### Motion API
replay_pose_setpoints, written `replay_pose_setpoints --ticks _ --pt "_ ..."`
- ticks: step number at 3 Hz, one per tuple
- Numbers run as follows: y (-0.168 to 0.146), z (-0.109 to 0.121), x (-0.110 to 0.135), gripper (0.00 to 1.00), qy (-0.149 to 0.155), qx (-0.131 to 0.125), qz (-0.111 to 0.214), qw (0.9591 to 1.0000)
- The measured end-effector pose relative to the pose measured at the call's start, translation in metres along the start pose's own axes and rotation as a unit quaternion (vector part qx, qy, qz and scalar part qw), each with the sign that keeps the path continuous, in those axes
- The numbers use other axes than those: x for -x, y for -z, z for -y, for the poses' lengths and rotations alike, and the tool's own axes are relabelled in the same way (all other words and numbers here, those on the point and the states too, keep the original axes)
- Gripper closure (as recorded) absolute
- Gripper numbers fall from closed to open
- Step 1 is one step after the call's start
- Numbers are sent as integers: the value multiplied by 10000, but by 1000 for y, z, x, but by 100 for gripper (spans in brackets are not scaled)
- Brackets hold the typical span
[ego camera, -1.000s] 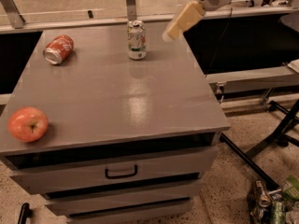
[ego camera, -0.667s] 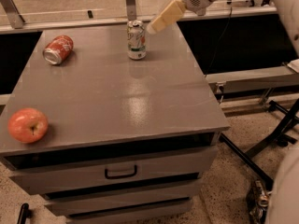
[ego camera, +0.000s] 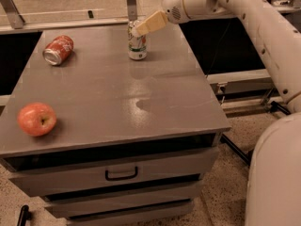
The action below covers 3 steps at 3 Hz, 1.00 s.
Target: Knock 7up can over
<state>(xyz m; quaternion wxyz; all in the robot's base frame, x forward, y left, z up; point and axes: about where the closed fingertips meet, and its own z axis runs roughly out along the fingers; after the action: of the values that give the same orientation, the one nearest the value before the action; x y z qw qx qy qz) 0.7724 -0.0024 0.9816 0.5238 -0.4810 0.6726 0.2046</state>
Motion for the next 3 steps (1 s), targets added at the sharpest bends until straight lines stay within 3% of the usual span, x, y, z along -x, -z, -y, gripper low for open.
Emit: replay_pose_setpoints --ticks 2,3 --pt "-37 -4 -46 0 -730 198 476 9960" --pt "-51 -9 -54 0 -849 267 581 9943"
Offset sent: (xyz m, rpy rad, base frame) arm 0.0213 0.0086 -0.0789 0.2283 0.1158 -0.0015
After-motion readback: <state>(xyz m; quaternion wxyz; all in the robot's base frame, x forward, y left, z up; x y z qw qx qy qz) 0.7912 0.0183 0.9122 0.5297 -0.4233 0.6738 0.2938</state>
